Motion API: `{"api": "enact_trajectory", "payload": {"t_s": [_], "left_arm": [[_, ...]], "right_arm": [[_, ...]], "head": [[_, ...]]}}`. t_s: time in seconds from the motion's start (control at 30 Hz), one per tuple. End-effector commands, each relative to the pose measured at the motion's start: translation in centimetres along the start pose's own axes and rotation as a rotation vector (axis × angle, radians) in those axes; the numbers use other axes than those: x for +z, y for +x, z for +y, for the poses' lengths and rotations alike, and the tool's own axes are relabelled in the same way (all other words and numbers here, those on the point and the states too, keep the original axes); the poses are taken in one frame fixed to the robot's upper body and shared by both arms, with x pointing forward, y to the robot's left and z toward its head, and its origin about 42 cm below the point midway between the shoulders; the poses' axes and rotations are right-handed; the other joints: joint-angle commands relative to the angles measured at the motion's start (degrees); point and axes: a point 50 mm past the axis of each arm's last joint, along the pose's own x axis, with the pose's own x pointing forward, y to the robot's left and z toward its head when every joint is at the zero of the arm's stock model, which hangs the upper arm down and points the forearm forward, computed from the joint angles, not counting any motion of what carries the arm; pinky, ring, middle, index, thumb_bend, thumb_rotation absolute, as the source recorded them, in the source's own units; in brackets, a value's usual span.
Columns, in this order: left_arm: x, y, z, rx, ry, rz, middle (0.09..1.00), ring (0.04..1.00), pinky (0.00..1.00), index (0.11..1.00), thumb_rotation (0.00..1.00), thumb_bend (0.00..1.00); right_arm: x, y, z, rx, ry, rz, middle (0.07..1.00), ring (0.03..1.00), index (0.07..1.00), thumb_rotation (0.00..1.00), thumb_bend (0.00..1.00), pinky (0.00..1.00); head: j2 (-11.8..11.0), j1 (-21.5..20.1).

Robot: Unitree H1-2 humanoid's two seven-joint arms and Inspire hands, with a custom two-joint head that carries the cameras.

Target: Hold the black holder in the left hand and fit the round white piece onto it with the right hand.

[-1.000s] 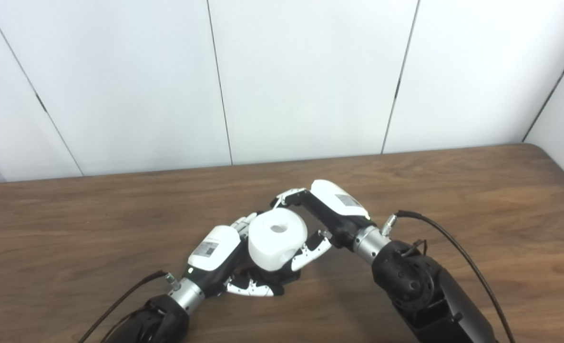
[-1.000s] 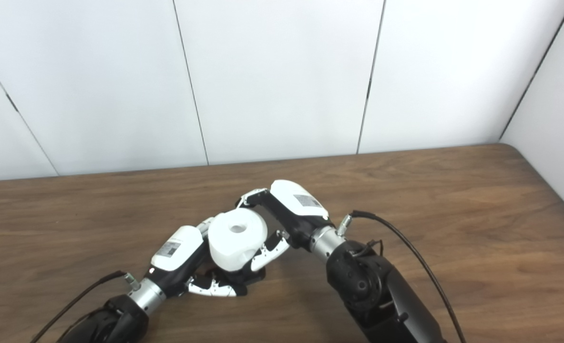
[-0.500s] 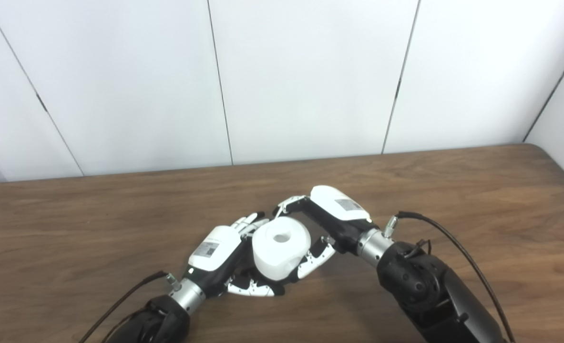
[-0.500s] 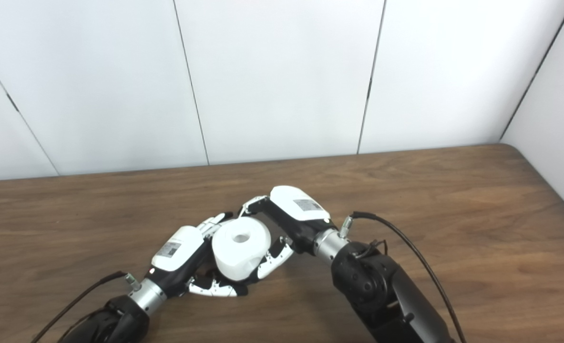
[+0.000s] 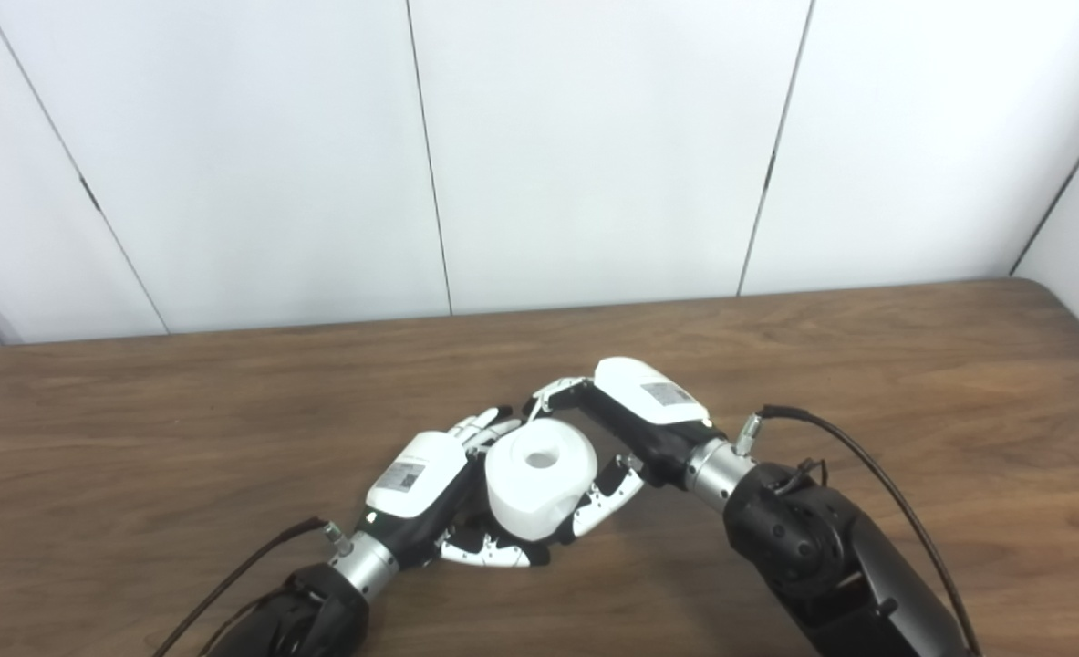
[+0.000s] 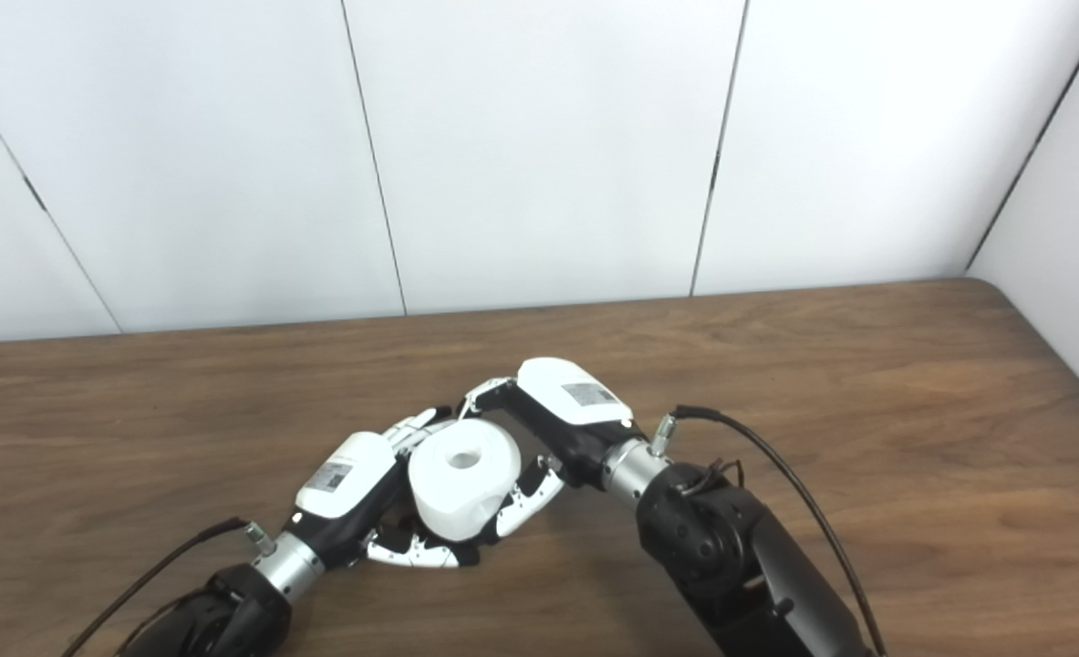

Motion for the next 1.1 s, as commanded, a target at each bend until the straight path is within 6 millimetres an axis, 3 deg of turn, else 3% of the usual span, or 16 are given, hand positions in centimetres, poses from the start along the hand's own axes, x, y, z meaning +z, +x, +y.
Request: {"api": "enact_trajectory", "payload": {"t_s": [0.0,0.33,0.6,1.07], "left_arm": [[0.3,-4.9,-8.3,-0.328,-0.03,0.131,0.909,0.977,0.96,0.484,0.06,0.52],[0.8,-5.0,-8.5,-0.331,-0.032,0.131,0.906,0.973,0.95,0.484,0.06,0.52],[1.0,-5.1,-8.6,-0.332,-0.034,0.127,0.907,0.974,0.95,0.484,0.06,0.52],[0.9,-5.1,-8.5,-0.338,-0.04,0.138,0.913,0.978,0.97,0.484,0.06,0.52]], "right_arm": [[0.9,0.9,-1.2,-0.028,-0.029,-0.042,0.773,0.79,0.481,0.13,0.52,0.82],[0.8,1.3,-0.9,-0.032,-0.022,-0.025,0.769,0.785,0.481,0.13,0.52,0.81],[0.1,1.9,-0.1,0.01,-0.061,-0.011,0.771,0.772,0.481,0.14,0.52,0.74],[-1.2,1.8,0.2,0.039,-0.118,-0.018,0.758,0.756,0.48,0.14,0.52,0.75]], "head": [[0.14,-0.06],[0.89,0.23],[1.27,0.3],[1.58,0.38]]}}
